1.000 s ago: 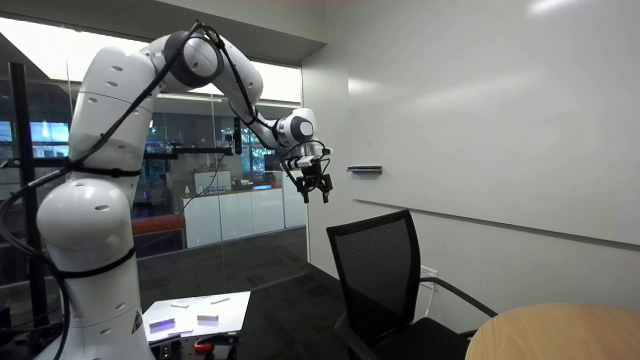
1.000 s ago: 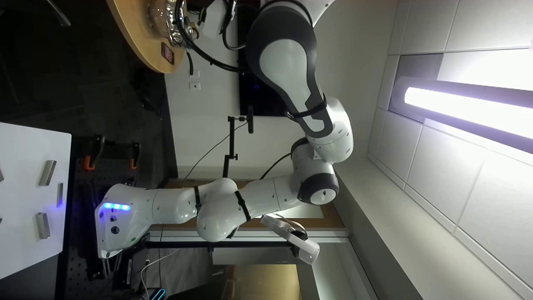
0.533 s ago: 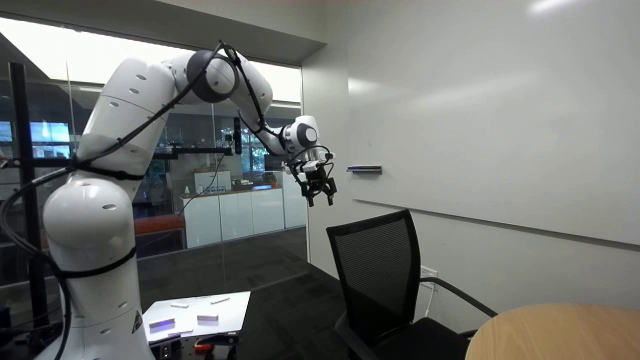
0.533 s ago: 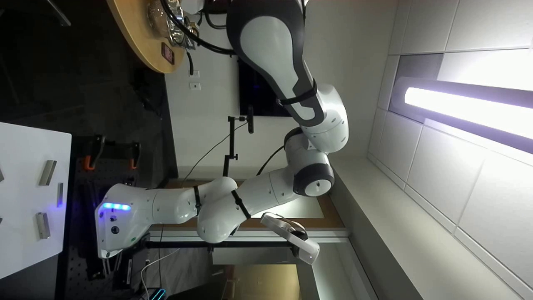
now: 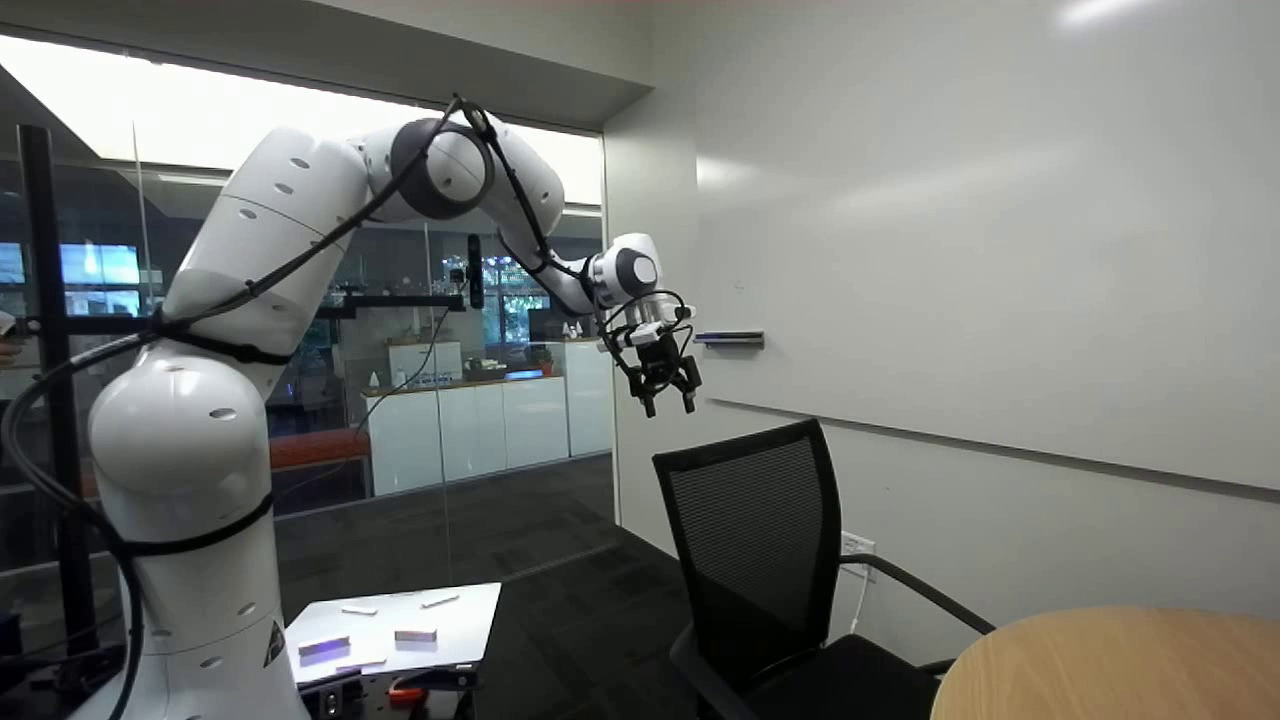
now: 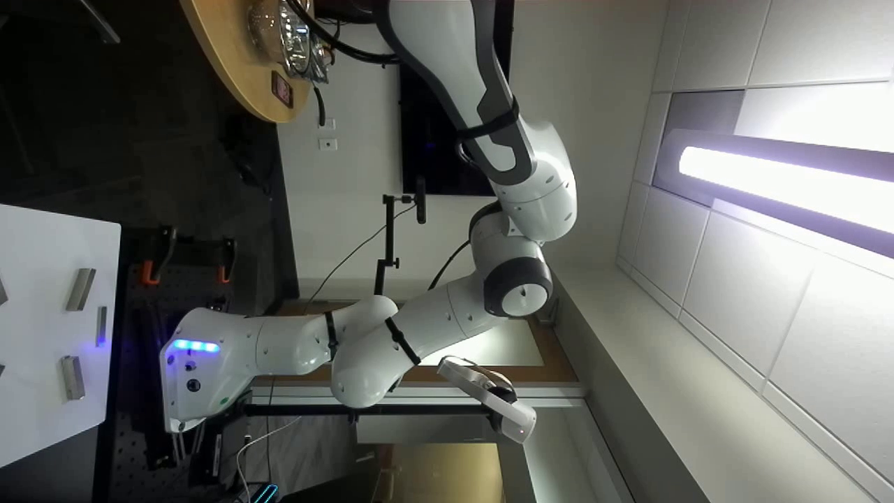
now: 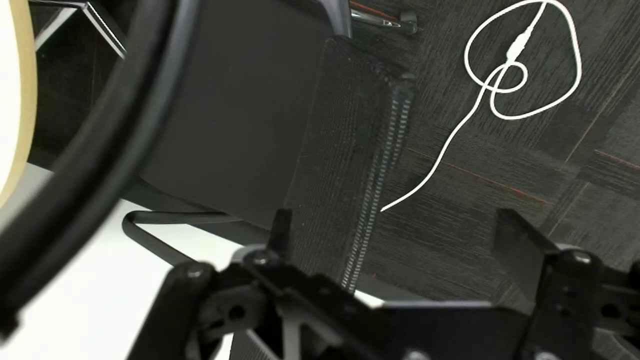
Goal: Move the black chair forwards.
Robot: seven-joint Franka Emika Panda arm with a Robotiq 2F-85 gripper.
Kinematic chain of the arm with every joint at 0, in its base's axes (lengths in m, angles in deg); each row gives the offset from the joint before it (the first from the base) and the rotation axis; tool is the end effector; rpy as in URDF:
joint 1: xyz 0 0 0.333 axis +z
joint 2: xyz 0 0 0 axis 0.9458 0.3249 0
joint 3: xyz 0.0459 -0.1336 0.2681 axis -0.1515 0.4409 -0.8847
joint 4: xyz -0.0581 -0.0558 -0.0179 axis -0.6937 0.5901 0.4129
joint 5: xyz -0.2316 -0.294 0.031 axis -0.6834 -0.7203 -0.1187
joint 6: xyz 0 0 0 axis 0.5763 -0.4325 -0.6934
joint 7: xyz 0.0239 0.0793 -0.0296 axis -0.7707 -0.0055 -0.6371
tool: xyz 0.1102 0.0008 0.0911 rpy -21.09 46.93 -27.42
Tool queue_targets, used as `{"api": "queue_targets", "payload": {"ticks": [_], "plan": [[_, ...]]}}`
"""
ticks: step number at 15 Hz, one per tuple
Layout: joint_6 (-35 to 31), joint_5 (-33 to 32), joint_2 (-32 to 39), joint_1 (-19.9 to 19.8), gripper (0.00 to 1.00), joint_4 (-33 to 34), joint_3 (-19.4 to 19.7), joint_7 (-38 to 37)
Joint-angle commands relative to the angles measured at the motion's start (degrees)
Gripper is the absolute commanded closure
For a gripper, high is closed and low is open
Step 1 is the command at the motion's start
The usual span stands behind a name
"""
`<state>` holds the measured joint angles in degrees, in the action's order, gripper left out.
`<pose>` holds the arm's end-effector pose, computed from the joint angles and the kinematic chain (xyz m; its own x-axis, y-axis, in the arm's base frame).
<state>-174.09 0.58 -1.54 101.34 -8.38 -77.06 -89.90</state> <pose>0.5010 0.4410 0.3383 0.6924 0.7169 0.0820 0.6984 -0.6944 0.1736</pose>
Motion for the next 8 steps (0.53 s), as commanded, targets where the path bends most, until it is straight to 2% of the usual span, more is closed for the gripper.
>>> {"api": "queue_targets", "payload": {"ticks": [1, 5, 6, 8], "plan": [[3.4, 0.1, 1.6, -0.3, 0.00, 3.0, 0.6, 1.3], [5.4, 2.3, 1.9, -1.7, 0.00, 3.7, -0.4, 5.9], [2.7, 0.8, 1.7, -0.9, 0.00, 2.0, 0.5, 2.9], [2.8, 0.9, 1.9, -1.0, 0.00, 2.0, 0.5, 3.4]]}}
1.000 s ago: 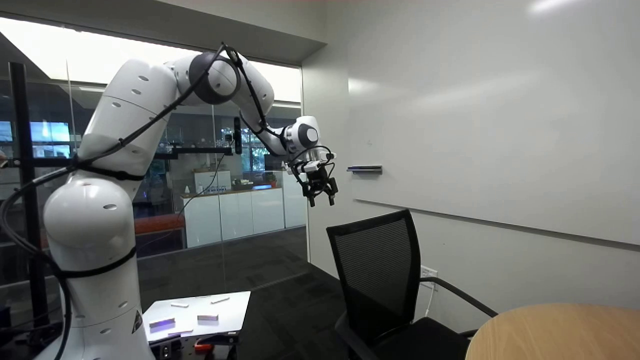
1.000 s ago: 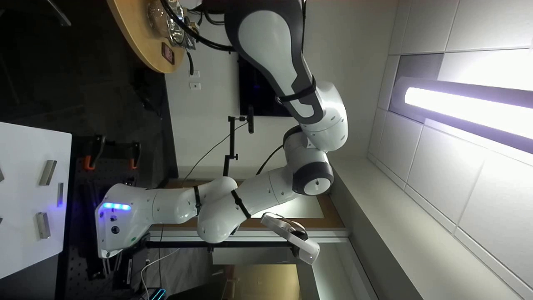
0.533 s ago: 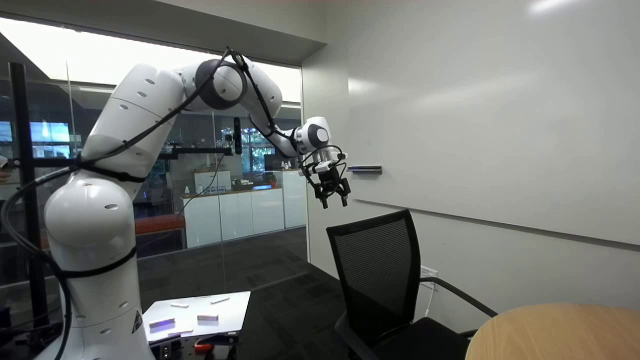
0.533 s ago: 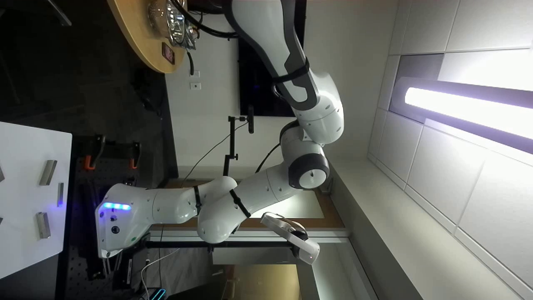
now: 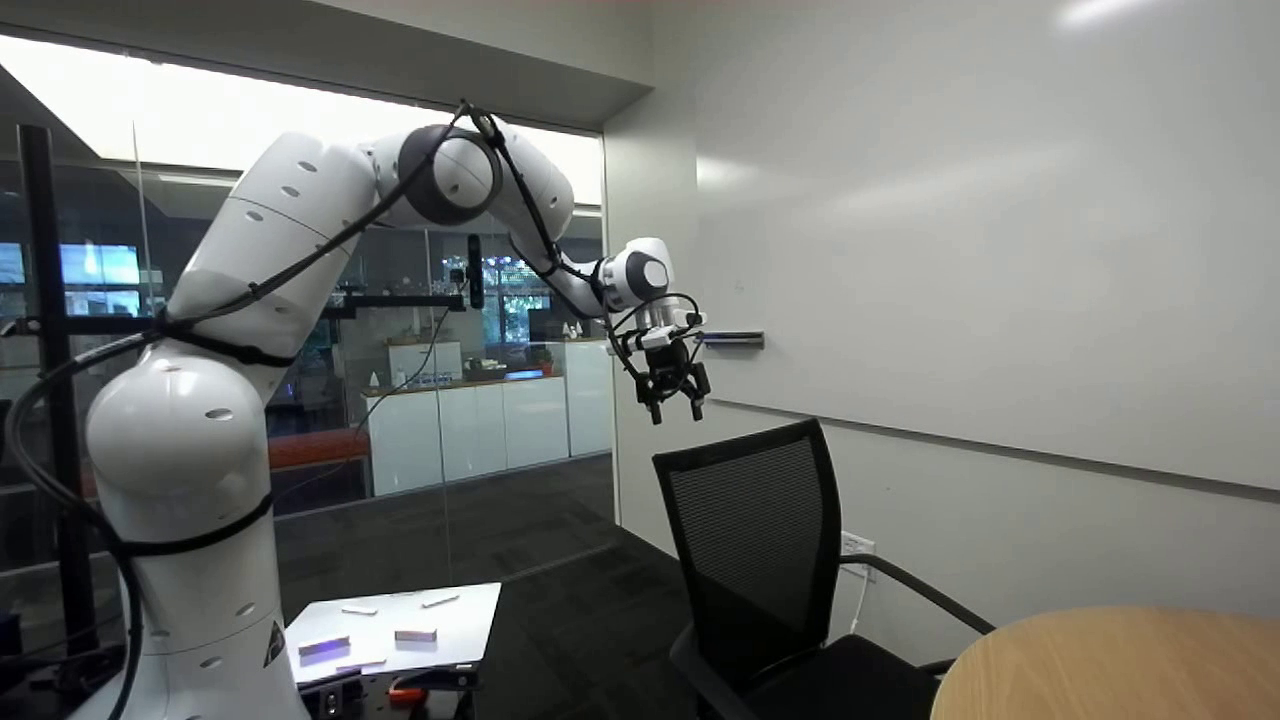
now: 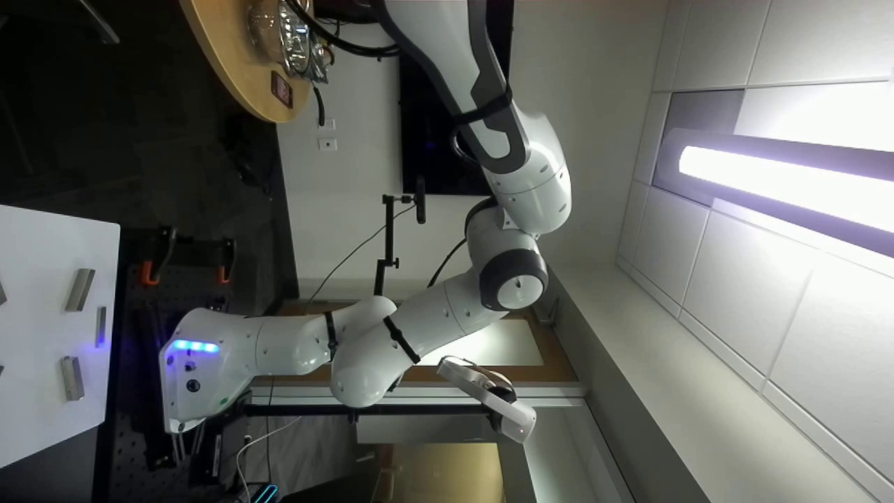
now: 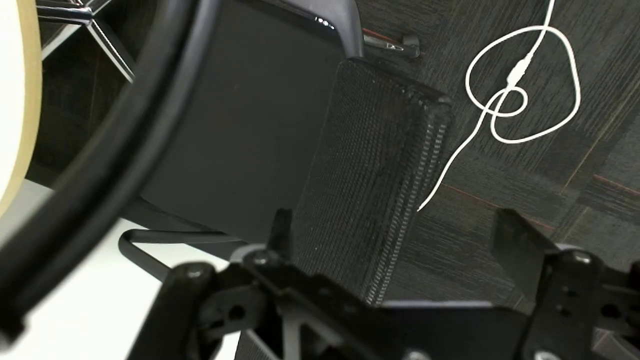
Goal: Move the black chair forwards.
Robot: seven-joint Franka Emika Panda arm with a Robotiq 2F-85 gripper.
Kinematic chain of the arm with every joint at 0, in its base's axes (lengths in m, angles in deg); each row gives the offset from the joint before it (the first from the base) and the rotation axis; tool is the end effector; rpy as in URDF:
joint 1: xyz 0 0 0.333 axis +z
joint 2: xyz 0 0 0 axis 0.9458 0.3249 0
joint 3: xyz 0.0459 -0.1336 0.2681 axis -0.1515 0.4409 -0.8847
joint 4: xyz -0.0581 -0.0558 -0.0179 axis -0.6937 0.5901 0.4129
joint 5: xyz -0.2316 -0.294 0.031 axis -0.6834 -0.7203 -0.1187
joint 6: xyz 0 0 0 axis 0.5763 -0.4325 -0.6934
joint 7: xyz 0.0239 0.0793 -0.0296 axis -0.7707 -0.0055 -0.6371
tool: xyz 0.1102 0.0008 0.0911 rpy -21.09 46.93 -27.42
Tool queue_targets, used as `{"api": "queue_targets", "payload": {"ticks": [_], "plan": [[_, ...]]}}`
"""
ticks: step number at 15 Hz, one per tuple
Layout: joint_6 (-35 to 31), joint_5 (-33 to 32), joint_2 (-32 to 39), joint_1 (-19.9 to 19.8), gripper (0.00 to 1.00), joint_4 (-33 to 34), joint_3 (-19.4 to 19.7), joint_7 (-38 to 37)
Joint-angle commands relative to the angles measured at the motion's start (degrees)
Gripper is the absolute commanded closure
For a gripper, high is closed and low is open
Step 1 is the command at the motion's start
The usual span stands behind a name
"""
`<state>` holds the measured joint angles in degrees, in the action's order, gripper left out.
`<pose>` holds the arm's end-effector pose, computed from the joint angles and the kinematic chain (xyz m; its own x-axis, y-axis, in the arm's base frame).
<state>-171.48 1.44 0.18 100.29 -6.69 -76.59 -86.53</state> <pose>0.5139 0.4268 0.3272 0.6847 0.7284 0.0269 0.7156 -0.6788 0.1649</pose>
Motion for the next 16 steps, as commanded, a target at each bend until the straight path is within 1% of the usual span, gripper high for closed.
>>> {"api": "queue_targets", "payload": {"ticks": [1, 7, 13, 16], "plan": [[0.2, 0.0, 0.2, 0.1, 0.00, 0.4, 0.0, 0.0], [0.0, 0.0, 1.5, 0.7, 0.00, 1.1, -0.2, -0.5], [0.3, -0.3, 4.1, 2.9, 0.00, 2.4, -0.3, -1.1], [-1.7, -1.8, 5.4, 4.3, 0.00, 2.7, 0.7, -2.1]]}}
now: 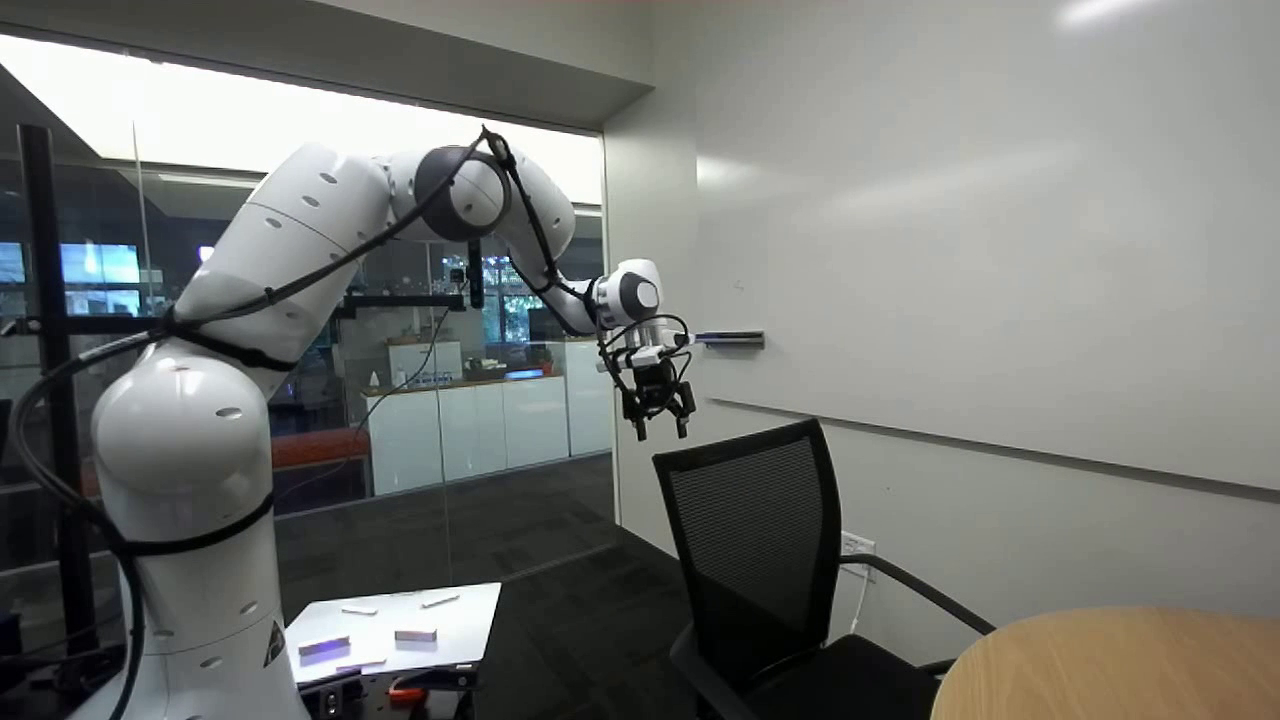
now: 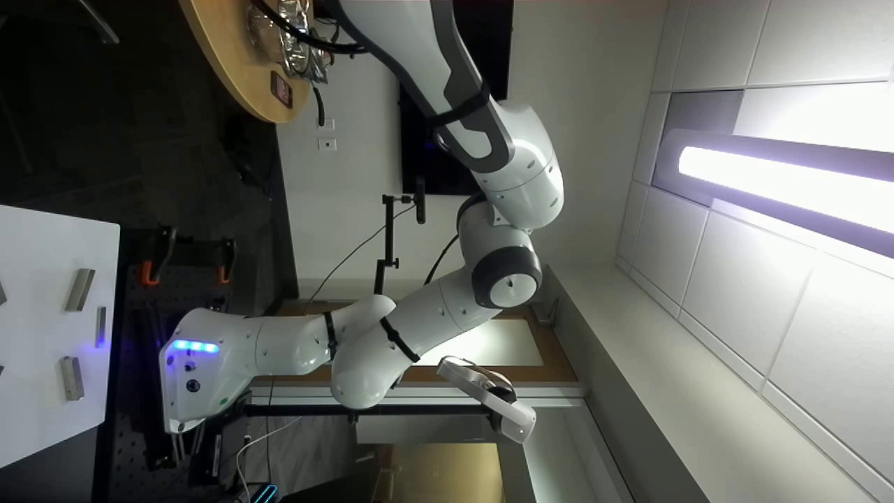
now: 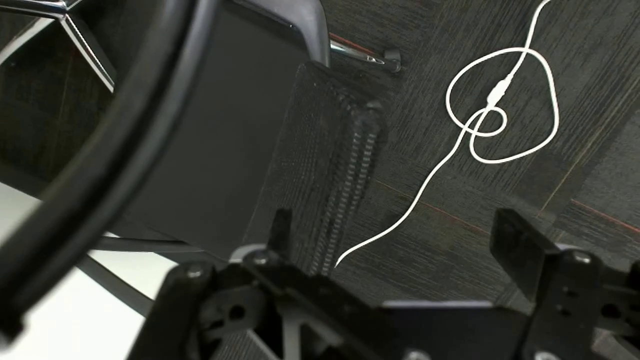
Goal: Move the black chair forwards.
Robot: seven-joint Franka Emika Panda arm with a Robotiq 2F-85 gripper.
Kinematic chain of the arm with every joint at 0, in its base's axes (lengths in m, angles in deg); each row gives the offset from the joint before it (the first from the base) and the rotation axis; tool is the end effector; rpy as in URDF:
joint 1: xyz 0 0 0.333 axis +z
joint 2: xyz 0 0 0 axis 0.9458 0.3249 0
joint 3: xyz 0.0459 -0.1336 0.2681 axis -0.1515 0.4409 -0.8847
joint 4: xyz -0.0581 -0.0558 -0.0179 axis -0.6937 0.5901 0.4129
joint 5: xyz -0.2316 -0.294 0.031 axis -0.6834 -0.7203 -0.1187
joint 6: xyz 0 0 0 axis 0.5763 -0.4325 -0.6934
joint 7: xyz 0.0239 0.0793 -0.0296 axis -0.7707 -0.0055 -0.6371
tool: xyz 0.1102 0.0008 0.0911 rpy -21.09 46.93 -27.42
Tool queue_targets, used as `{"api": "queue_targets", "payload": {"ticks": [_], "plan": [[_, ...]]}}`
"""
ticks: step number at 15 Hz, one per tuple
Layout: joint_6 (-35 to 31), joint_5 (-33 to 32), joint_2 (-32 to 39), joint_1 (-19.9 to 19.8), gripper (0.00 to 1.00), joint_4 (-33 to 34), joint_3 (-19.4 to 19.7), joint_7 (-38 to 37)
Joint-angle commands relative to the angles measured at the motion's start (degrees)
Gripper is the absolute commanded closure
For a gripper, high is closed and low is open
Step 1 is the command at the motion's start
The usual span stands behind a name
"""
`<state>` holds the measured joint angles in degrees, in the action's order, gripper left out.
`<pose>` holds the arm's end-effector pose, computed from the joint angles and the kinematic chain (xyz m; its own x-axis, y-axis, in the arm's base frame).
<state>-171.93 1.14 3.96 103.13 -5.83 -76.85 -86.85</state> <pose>0.4931 0.4556 0.2915 0.6478 0.7617 -0.0120 0.7545 -0.6393 0.1485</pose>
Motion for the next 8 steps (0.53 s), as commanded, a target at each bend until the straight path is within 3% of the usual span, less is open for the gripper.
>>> {"api": "queue_targets", "payload": {"ticks": [1, 8], "plan": [[-1.9, -2.0, 2.1, 1.7, 0.00, 2.1, 1.3, -2.4], [-4.5, -4.1, 5.0, 3.6, 0.00, 3.4, 4.0, -5.5]]}}
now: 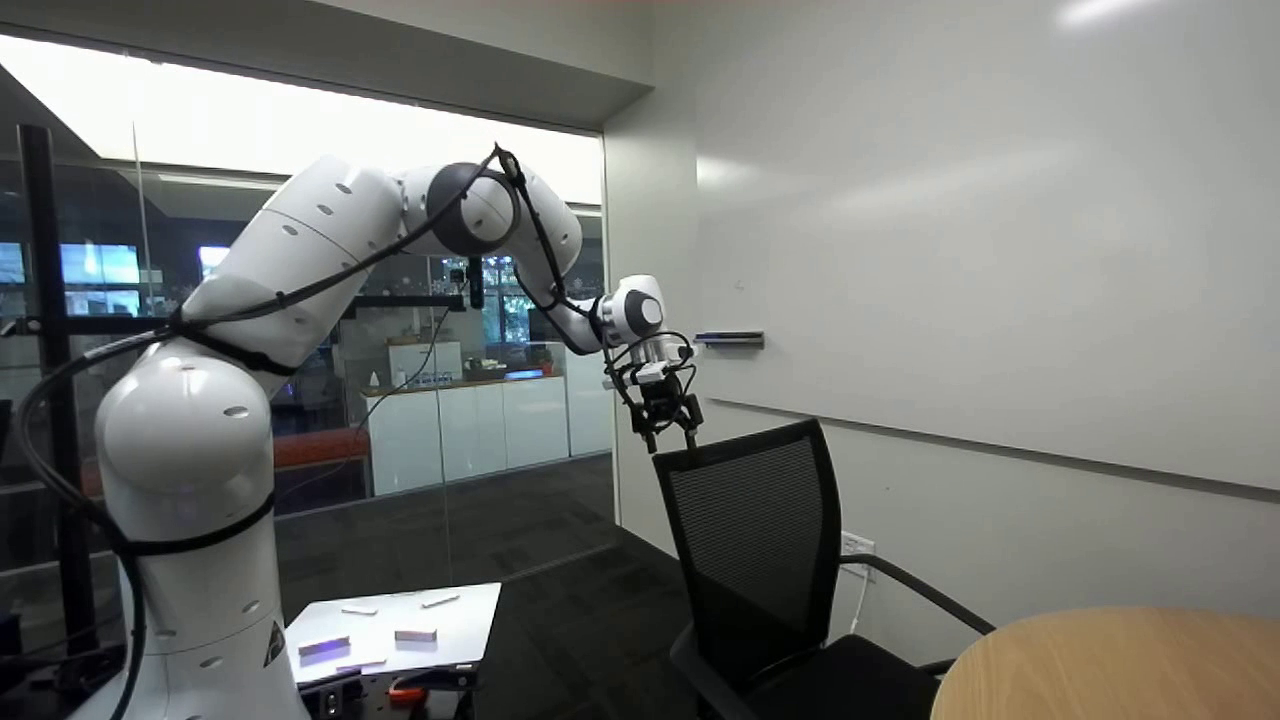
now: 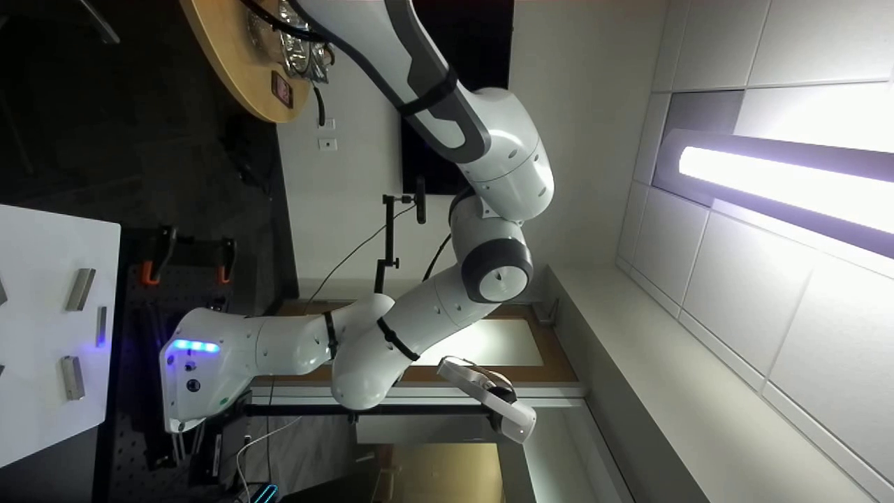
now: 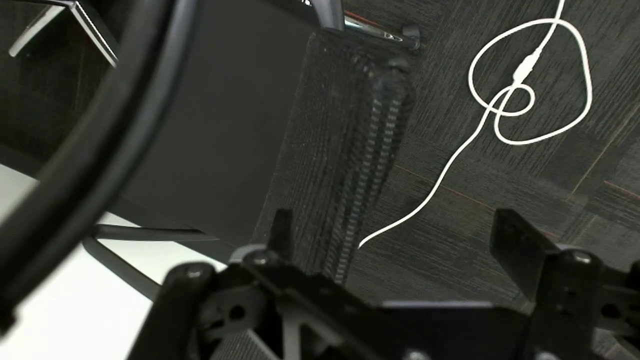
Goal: Move the black chair forwards.
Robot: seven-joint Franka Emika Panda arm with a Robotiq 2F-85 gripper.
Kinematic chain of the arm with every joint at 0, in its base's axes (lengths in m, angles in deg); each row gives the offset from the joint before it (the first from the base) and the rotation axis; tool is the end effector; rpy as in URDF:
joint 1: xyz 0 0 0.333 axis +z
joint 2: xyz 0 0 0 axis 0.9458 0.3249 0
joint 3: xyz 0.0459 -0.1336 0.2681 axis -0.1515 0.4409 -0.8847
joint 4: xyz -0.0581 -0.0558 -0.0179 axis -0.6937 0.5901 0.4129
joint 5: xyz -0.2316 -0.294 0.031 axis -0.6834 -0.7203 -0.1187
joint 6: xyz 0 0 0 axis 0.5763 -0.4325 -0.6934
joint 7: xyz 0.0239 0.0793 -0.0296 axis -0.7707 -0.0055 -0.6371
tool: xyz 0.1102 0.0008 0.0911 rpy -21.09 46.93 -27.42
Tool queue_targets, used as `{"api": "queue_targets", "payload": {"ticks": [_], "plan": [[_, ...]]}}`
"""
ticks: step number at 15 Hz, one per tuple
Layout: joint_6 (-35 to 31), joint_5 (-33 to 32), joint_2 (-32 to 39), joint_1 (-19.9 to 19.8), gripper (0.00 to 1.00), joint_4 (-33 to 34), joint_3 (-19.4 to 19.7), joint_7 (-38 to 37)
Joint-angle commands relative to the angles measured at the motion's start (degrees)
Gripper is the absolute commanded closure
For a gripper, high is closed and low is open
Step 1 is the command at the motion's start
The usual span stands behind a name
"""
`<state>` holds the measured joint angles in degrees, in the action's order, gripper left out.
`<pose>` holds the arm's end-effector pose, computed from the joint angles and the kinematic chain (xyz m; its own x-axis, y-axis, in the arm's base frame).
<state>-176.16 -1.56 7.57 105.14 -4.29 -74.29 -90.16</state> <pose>0.5062 0.4626 0.2653 0.6665 0.7450 0.0293 0.7281 -0.6588 0.1890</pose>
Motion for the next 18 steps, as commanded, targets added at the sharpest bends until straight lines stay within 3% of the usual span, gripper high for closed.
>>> {"api": "queue_targets", "payload": {"ticks": [1, 3, 12, 18], "plan": [[-0.5, -1.5, 1.7, 1.8, 0.25, 2.0, 1.7, -2.6], [-0.1, -1.6, 2.2, 2.3, 0.32, 2.4, 2.1, -3.0], [0.4, -4.5, 3.3, 4.2, 0.99, 4.2, 4.5, -3.8], [0.6, -4.6, 3.5, 4.8, 0.96, 4.3, 5.2, -6.2]]}}
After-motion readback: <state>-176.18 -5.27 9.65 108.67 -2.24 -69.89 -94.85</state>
